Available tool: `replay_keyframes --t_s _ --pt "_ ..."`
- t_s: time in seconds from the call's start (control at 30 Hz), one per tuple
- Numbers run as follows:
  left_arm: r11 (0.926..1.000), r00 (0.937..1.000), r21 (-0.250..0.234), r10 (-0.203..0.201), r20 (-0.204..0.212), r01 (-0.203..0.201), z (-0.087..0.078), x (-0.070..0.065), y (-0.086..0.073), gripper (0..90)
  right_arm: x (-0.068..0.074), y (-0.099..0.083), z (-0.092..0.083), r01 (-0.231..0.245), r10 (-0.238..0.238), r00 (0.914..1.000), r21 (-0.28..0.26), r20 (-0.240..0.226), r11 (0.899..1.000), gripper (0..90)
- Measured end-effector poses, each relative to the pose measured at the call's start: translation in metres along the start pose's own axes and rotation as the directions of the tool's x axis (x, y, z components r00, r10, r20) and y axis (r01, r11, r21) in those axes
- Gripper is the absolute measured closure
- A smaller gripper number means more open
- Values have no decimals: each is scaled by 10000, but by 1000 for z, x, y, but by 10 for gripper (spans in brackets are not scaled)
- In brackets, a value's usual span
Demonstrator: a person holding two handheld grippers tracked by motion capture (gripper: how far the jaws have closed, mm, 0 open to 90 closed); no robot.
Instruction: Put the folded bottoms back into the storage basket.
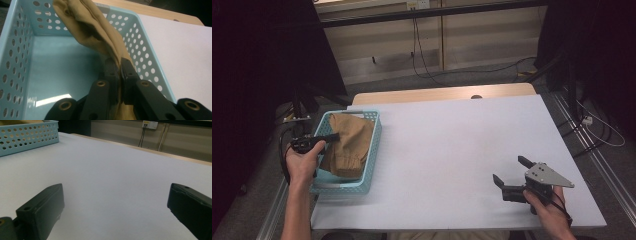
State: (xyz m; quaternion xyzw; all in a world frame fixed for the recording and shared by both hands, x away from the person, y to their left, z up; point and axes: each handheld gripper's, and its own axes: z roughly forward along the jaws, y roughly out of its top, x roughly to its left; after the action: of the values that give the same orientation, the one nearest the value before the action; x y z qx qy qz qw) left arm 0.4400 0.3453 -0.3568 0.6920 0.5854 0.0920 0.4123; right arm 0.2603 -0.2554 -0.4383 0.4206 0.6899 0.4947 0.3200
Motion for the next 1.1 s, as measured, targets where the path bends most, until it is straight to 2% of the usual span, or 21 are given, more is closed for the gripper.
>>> replay_keyframes --t_s 0.1,0.2,0.3,0.4,0.47,0.57,0.6,0.63,0.67,0.83,0.9,1.07,1.1 --pt "10000 10000 19 -60 21 60 0 5 -1 861 0 0 0 4 -4 10000 0 -2 10000 7" --pt "10000 9999 16 -59 -133 59 2 7 -2 861 0 0 0 13 -13 10000 -32 0 10000 7" --pt "9999 9997 119 62 -239 -59 4 9 -3 861 0 0 0 26 -26 10000 -34 -1 10000 7" --pt "9993 9979 295 263 -589 -246 4 9 -3 861 0 0 0 11 -11 10000 -23 9 10000 7" --pt "9997 9980 193 135 -625 -124 5 8 -4 861 0 0 0 24 -24 10000 -25 -5 10000 7" --pt "9990 9971 339 297 -701 -274 5 11 -4 861 0 0 0 20 -20 10000 50 -20 10000 7" --pt "9992 9969 294 291 -736 -270 6 12 -5 861 0 0 0 28 -28 10000 48 -21 10000 7" --pt "9997 9969 210 116 -776 -99 8 14 -6 861 0 0 0 13 -13 10000 38 -25 10000 7" --pt "9990 9961 358 292 -829 -263 8 17 -6 861 0 0 0 18 -17 10000 40 -23 10000 7" --pt "9984 9939 515 291 -1068 -237 11 23 -9 861 0 0 1 13 -13 10000 75 -21 10000 7" --pt "9984 9928 524 277 -1164 -217 13 24 -10 860 0 0 1 5 -4 10000 73 -33 10000 7" --pt "9961 9868 745 575 -1517 -466 15 23 -10 857 1 0 1 24 -23 10000 77 -53 10000 7" --pt "9976 9860 613 413 -1616 -317 17 22 -10 857 1 -1 1 21 -21 10000 87 -59 10000 7"
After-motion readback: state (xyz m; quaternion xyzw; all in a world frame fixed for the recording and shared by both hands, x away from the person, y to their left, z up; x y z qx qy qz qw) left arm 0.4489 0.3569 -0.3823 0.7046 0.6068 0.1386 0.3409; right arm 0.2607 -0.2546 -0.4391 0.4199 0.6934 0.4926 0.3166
